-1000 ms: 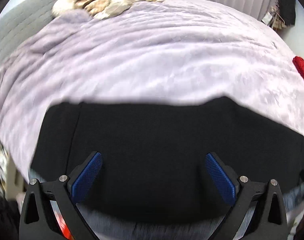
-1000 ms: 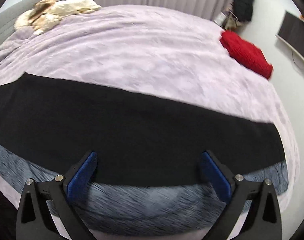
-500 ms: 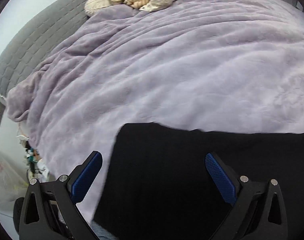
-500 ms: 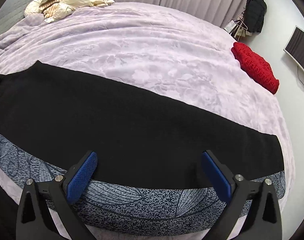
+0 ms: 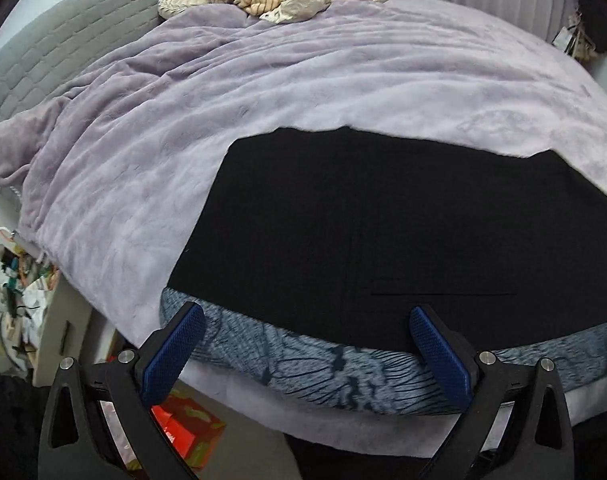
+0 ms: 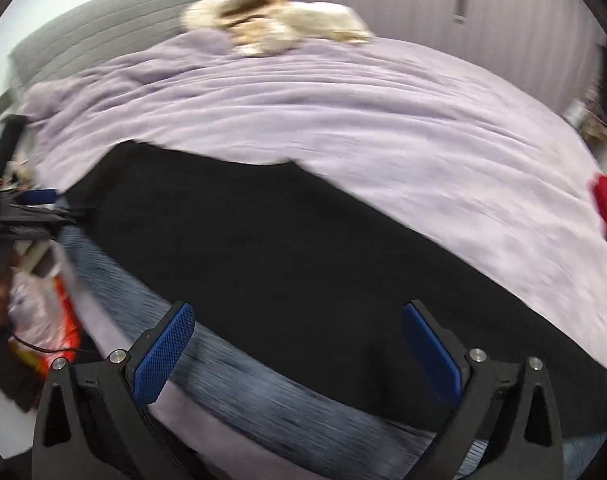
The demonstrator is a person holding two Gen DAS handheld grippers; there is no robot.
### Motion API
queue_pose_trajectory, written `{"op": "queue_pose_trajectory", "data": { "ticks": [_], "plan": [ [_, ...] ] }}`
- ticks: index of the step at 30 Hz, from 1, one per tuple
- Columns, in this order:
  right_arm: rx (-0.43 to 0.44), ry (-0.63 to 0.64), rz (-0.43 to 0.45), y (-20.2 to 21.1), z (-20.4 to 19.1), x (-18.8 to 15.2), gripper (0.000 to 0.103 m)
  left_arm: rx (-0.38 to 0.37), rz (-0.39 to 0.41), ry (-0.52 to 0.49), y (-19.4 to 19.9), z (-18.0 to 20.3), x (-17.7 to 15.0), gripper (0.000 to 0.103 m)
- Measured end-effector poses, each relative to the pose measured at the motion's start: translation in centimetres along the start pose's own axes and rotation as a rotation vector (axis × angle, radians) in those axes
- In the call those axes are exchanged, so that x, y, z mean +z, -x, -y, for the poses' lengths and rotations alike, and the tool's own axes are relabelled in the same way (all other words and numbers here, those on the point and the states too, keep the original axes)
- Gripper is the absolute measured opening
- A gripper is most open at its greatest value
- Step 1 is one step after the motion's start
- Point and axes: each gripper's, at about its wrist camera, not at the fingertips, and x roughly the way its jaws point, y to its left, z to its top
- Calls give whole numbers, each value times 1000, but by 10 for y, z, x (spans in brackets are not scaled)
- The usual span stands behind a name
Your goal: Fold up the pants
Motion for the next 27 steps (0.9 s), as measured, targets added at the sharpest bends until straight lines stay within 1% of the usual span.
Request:
{"op": "queue_pose_trajectory", "data": {
  "ticks": [3,5,6,7,8,9,10,12,13,15,16,17,20,22,24,26,27],
  "plan": [
    [86,77,-29,-31,-44,19,103,-22,-6,64,-3,-15,-8,103],
    [94,120,-50,-49,-68,24,103,-1,-22,103,-6,-27,-12,103],
    [77,164,-72,-61,-78,22,103,11,-32,120,-9,-32,-13,103],
    [54,198,-93,-70,-83,18,103,13,-44,128,-12,-35,-14,103],
    [64,193,-102,-73,-81,16,103,4,-49,132,-13,-37,-14,103],
    [98,154,-107,-73,-73,12,102,5,-47,132,-14,-38,-14,103],
    [109,133,-110,-71,-65,9,103,20,-43,124,-14,-35,-14,103],
    [82,139,-112,-62,-49,1,103,52,-41,109,-12,-29,-13,103],
    [52,140,-109,-55,-38,-6,103,70,-42,107,-10,-26,-12,103],
    [30,108,-109,-43,-13,-18,103,95,-30,106,-3,-20,-11,103],
    [23,82,-109,-36,0,-25,103,82,-23,100,2,-15,-11,103],
    [-6,48,-109,-28,17,-35,103,59,-16,90,8,-8,-11,103],
    [-31,-58,-113,-10,62,-59,103,9,13,43,24,21,-9,103],
    [-56,-127,-107,2,86,-75,103,-58,17,-2,31,49,-7,103],
    [-142,-187,-106,15,115,-94,103,-105,12,-54,33,78,-5,103],
    [-197,-247,-102,29,143,-112,103,-149,1,-107,33,110,-5,103],
    [-219,-280,-99,36,157,-121,103,-159,-4,-128,33,123,-4,103]
  ]
}}
